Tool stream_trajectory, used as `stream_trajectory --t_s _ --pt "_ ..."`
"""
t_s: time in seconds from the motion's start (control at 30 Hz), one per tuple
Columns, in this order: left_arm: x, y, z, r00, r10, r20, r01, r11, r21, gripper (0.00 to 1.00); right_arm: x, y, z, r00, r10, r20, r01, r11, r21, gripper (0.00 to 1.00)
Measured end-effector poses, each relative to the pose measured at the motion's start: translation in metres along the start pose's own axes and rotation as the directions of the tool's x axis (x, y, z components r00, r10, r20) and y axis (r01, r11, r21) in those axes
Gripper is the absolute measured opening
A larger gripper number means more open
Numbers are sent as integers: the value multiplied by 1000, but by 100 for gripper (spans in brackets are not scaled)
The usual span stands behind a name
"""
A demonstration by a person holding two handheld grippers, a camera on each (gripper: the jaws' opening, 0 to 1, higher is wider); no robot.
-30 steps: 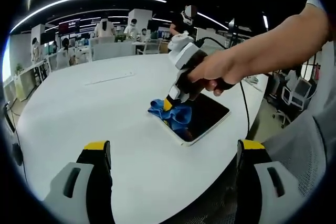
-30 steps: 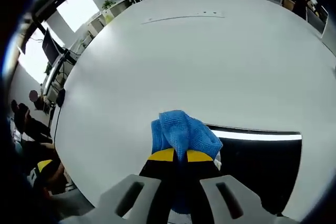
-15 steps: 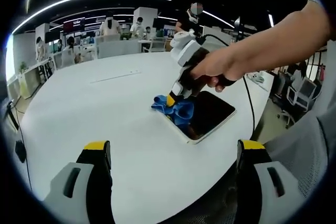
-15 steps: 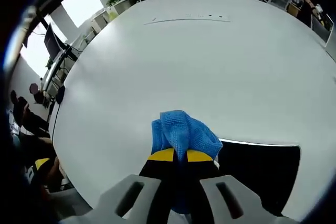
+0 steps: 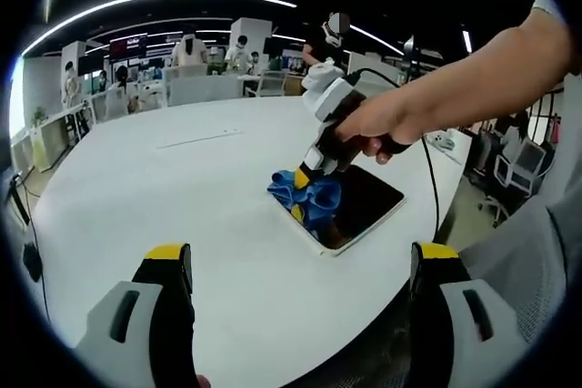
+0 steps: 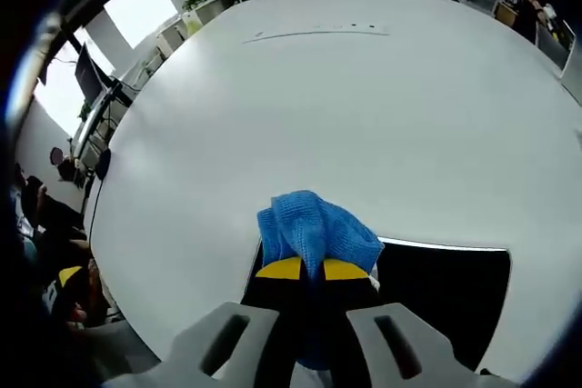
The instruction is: Wipe the mirror surface with the cleaning cloth until all visible marks leave the cleaned area.
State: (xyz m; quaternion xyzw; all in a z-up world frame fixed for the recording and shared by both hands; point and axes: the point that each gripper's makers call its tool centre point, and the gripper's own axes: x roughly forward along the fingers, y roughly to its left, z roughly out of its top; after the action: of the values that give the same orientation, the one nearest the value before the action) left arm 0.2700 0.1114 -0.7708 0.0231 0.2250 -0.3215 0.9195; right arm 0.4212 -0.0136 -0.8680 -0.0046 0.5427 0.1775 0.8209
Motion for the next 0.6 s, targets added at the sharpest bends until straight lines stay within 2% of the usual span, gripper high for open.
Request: stream_trajectory --t_s 0.17,0.23,0.33,0.4,0.53,0.57,0.6 --pt "-2 0 3 1000 -3 18 3 1000 -1 99 -4 -9 -2 1000 -5 -3 5 1000 4 0" --pt "-1 -3 5 999 -24 27 24 1000 1 99 -5 -13 -2 1000 -9 -5 9 1000 1 0" --pt "-1 -4 1 999 -33 8 33 999 -15 99 -7 -15 -4 1000 -2 -8 2 1000 8 0" --pt "-2 -5 3 999 -36 18 37 999 -17 99 -6 -15 -3 1000 3 -9 -3 1000 2 0" --pt "-4 -3 5 999 -30 35 31 999 -10 99 -8 -13 -5 1000 -22 -20 21 996 -85 0" --pt "-6 1 8 998 -17 65 16 1000 24 99 -6 -13 -4 1000 -24 -19 22 996 -92 0" --pt "-7 4 7 998 -4 69 1 999 40 99 -5 -13 -3 1000 -23 -20 21 996 -87 0"
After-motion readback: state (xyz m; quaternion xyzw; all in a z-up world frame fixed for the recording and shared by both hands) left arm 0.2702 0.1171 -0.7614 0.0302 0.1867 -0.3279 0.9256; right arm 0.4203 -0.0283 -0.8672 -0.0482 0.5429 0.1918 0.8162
